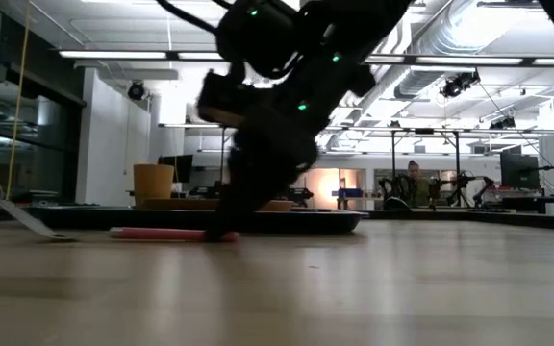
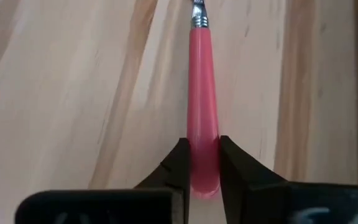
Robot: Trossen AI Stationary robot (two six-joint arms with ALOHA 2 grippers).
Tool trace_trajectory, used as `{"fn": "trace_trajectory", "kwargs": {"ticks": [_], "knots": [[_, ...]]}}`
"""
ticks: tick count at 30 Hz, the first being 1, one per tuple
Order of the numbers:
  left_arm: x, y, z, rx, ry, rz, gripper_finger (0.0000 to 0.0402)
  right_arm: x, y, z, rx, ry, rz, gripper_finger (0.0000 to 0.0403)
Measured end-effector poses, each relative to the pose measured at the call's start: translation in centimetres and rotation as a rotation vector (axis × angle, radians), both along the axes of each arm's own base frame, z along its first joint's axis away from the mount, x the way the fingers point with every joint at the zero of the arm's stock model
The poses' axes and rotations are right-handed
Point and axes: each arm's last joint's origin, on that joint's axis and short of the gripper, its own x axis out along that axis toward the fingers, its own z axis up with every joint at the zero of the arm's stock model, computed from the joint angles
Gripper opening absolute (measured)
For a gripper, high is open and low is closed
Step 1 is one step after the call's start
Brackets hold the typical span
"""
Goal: Pick and place plate/cup/fork/spoon on tray
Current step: Put the pink fork on the black serving tray
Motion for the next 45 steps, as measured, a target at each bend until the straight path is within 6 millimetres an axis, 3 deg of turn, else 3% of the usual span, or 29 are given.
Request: {"fn": "trace_trajectory", "kwargs": {"ticks": [5, 11, 20, 31, 45], "knots": [[0.0, 0.0, 0.0, 0.0, 0.0, 0.001, 0.0186, -1.0, -1.2, 3.3, -0.03, 0.003, 0.05, 0.0001], [0.0, 0.0, 0.0, -0.002, 0.0, 0.006, 0.0186, -2.1, -2.5, 5.6, -0.055, 0.024, 0.051, 0.0005], [0.0, 0.0, 0.0, -0.002, 0.0, 0.008, 0.0186, -2.6, -2.0, 4.9, -0.042, 0.1, 0.092, 0.0002], [0.0, 0.0, 0.0, -0.002, 0.0, 0.007, 0.0186, -2.8, -2.0, 2.1, -0.032, 0.229, 0.07, 0.0], [0.0, 0.0, 0.0, -0.002, 0.0, 0.007, 0.0186, -2.2, -1.8, 2.8, 0.026, 0.222, 0.019, 0.0001]]}}
